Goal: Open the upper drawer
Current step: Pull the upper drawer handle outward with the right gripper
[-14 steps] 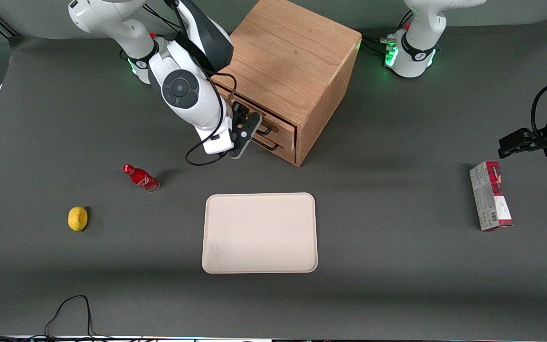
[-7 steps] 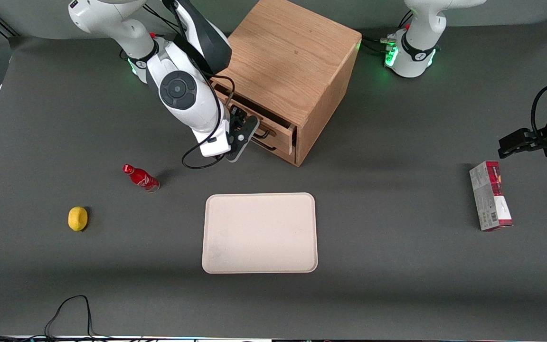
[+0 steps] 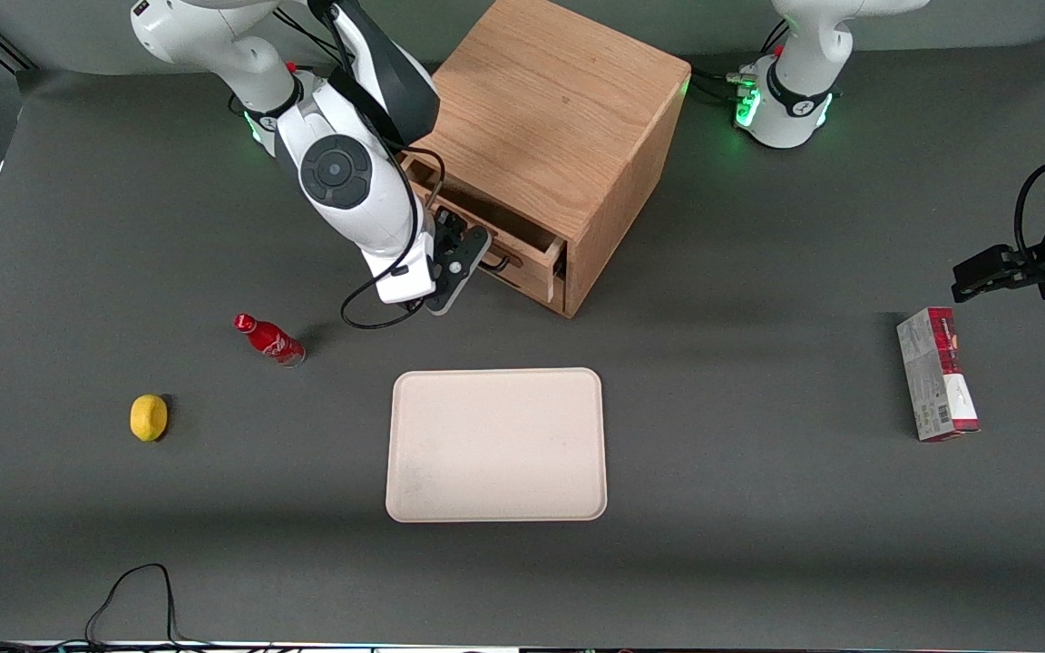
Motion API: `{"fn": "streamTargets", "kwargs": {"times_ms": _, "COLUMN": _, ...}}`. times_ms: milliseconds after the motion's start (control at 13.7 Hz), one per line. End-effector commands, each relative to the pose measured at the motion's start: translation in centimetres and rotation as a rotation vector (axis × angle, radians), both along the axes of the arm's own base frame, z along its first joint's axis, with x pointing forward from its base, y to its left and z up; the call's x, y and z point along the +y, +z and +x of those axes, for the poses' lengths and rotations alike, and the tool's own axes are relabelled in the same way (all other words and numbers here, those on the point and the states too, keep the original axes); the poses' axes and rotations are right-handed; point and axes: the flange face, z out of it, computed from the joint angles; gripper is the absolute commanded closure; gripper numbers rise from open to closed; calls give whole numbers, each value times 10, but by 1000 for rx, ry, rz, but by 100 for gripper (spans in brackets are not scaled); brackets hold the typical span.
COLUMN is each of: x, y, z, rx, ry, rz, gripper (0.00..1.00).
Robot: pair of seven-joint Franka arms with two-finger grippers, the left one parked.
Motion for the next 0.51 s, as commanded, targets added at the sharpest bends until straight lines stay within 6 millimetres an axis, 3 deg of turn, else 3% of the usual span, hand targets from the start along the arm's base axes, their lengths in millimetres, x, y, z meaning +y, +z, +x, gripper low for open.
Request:
{"fn": "streamTargets", "kwargs": {"times_ms": 0, "x": -2, "y": 0, "z": 3, "rx": -31, "ry": -13, "rz": -21, "gripper": 0}}
{"fn": "streamTargets", "kwargs": {"times_ms": 438, "x": -3, "y": -2, "z": 6, "rx": -59, "ry": -2, "rz": -40, "gripper": 0}}
